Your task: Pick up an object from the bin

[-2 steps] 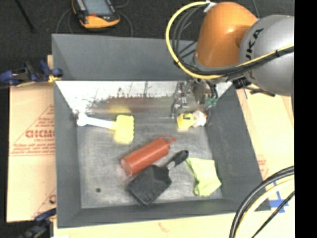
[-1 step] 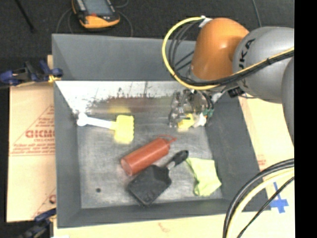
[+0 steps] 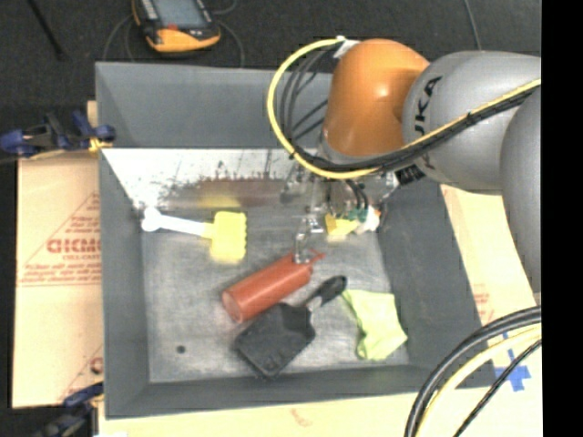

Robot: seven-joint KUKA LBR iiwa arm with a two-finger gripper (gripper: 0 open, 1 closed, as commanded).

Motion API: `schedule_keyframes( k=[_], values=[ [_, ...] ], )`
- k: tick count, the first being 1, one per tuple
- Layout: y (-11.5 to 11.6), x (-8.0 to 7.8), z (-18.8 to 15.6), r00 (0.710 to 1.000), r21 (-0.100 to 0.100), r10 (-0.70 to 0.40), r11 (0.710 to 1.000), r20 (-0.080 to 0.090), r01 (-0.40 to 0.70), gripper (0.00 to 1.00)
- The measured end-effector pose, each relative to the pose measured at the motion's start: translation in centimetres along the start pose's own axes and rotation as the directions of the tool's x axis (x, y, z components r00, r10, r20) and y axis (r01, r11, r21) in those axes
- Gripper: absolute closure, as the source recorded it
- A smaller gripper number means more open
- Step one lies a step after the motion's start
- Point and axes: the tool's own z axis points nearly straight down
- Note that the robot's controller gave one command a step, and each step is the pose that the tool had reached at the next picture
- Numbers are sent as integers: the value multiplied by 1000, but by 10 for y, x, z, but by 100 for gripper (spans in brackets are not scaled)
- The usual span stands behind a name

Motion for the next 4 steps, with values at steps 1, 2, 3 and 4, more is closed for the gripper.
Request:
schedule_keyframes(
  k=[1,2,3,4],
  values=[
    [0,0,0,1000,0,0,1000,0,0,0],
    [6,5,18,981,2,-196,981,2,196,0],
    [-28,17,74,931,0,-364,931,5,364,0],
    [6,44,93,984,-1,-179,984,-2,179,100]
  ],
)
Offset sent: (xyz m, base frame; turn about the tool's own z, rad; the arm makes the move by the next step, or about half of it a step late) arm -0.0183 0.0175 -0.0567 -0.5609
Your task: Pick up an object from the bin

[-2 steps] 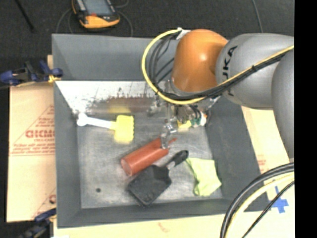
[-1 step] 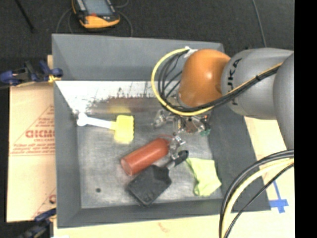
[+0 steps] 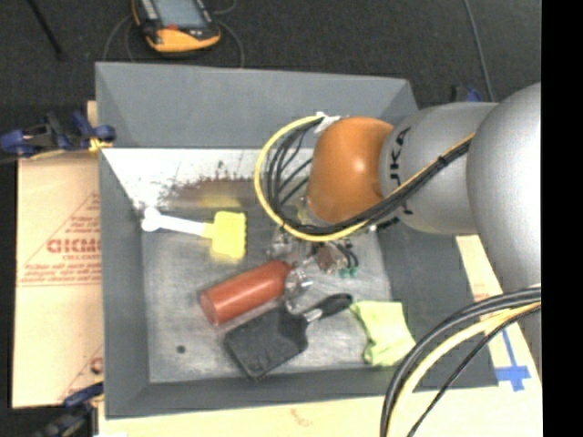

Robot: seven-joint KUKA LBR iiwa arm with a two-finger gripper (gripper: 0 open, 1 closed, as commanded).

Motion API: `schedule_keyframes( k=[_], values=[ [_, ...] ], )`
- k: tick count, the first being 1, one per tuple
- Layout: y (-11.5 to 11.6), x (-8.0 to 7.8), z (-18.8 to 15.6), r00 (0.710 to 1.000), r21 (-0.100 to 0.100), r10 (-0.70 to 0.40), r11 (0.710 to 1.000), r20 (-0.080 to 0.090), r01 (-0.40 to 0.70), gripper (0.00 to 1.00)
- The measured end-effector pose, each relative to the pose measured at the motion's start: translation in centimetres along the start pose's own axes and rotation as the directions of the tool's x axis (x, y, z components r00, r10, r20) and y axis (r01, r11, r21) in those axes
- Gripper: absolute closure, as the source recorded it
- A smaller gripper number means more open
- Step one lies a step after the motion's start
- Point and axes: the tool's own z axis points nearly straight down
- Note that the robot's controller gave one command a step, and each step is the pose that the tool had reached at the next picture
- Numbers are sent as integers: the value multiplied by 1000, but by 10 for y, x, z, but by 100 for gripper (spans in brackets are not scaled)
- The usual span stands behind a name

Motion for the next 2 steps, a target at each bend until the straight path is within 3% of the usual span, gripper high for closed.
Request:
schedule_keyframes(
  k=[1,2],
  values=[
    [0,0,0,1000,0,0,1000,0,0,100],
    [-9,1,-141,1000,2,10,1000,1,-10,100]
  ],
)
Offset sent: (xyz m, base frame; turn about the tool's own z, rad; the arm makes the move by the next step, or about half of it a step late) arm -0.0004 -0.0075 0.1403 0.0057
